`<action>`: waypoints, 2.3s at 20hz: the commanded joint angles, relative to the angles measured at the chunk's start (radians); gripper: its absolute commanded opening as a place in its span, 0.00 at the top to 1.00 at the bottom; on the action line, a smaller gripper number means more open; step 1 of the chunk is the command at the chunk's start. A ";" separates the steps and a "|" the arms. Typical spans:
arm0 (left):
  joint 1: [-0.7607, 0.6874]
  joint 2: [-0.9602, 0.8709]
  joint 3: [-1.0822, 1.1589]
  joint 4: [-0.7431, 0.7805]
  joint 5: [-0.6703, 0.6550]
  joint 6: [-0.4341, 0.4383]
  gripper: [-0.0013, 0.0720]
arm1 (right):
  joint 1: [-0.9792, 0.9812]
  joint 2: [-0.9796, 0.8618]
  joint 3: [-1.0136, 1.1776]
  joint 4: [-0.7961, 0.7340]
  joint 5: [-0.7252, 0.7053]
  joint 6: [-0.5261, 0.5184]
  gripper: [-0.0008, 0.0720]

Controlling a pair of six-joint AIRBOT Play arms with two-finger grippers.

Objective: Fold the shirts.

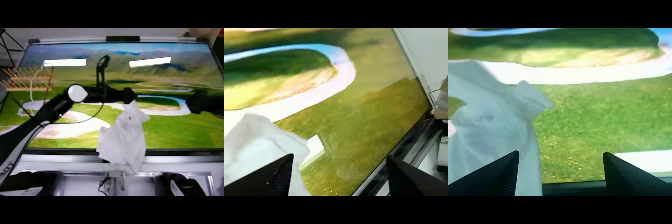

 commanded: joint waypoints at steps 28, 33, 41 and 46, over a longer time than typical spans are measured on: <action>0.010 0.128 -0.657 -0.072 -0.268 -0.059 0.69 | 0.128 -0.801 -0.217 0.402 -0.498 -0.230 0.33; 0.108 0.175 -0.576 -0.039 -0.301 0.006 0.94 | 0.135 -0.738 -0.196 0.369 -0.469 -0.251 0.90; 0.509 0.494 0.152 0.293 -0.535 0.005 0.95 | 0.135 -0.284 0.233 0.031 -0.557 -0.272 0.90; 0.609 0.581 0.608 0.293 -0.390 -0.021 0.94 | 0.135 -0.014 0.375 0.016 -0.745 -0.262 0.90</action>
